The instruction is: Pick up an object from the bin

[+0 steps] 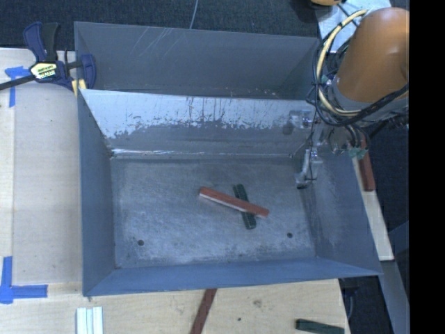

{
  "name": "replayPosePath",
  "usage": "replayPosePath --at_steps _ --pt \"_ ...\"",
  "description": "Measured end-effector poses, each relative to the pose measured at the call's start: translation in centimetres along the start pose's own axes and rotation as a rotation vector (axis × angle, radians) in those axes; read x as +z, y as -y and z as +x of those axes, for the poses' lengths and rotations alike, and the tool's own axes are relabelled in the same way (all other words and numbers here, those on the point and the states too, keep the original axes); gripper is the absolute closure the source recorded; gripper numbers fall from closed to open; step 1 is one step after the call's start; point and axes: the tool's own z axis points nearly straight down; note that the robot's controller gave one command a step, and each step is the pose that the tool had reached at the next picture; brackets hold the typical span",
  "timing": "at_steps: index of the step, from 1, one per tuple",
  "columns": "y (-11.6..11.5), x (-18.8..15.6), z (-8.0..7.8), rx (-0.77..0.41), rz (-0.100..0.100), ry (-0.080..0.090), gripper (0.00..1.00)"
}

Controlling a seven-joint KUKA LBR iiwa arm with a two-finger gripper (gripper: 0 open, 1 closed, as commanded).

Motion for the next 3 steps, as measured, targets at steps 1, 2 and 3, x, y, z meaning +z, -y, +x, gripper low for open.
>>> replayPosePath --at_steps 1,2,3 --pt "-1.4 5.2 0.7 -0.060 0.001 0.005 0.00" --pt "-5.6 12.0 0.4 -0.139 0.000 0.003 0.00" --pt "-5.0 15.3 1.0 -0.258 0.002 0.015 1.00"
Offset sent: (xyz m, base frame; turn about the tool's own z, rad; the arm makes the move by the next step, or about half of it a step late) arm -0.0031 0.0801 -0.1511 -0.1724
